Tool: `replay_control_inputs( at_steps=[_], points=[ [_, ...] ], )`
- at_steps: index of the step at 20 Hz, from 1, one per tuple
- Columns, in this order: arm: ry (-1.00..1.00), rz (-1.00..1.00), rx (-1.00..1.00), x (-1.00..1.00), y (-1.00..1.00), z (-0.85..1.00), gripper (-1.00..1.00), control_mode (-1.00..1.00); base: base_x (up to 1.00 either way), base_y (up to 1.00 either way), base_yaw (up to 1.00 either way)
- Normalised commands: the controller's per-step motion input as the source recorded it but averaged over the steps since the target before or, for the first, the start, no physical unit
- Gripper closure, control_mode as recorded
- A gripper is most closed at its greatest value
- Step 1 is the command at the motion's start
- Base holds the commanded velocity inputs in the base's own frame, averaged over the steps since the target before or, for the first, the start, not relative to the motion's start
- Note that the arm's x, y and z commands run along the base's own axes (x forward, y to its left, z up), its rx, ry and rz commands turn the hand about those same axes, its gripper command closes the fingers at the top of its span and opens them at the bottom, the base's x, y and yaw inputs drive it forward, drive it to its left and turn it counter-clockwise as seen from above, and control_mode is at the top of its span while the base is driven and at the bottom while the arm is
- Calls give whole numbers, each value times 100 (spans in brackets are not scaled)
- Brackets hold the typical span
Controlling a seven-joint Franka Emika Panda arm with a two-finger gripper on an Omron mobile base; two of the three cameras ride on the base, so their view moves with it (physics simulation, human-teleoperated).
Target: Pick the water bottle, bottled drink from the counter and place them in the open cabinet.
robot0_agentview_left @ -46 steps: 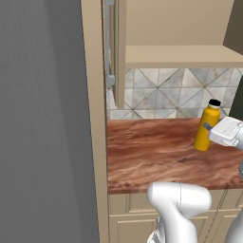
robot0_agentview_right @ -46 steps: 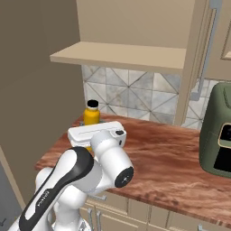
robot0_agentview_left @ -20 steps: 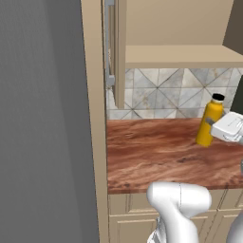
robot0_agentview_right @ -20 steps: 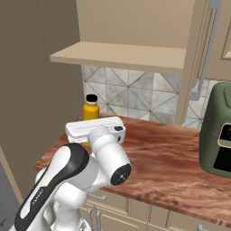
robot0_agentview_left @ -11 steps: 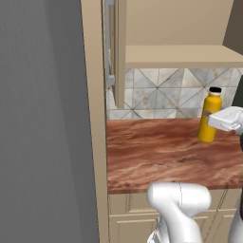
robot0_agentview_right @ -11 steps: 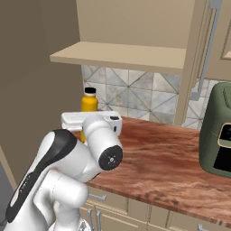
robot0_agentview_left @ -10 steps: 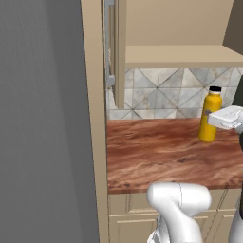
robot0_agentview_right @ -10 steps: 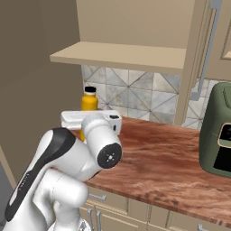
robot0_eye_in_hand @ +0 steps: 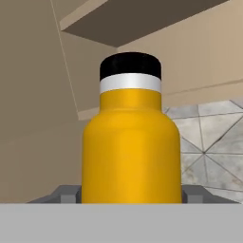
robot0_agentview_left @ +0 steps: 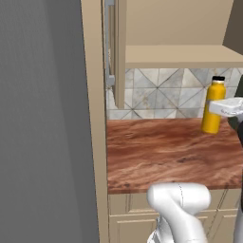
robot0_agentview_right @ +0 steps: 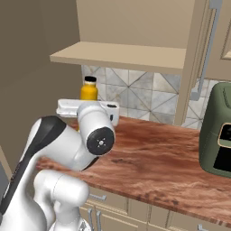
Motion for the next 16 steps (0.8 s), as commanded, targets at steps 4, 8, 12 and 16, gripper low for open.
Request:
replay_control_inputs(
  at_steps=[4,8,12,16],
  points=[
    [4,-5,0,2,0,18,100,-100,0,0,0],
    [5,-4,0,8,0,23,100,-100,0,0,0],
    [0,0,0,3,0,28,100,-100,0,0,0],
    [0,0,0,8,1,24,100,-100,0,0,0]
  ],
)
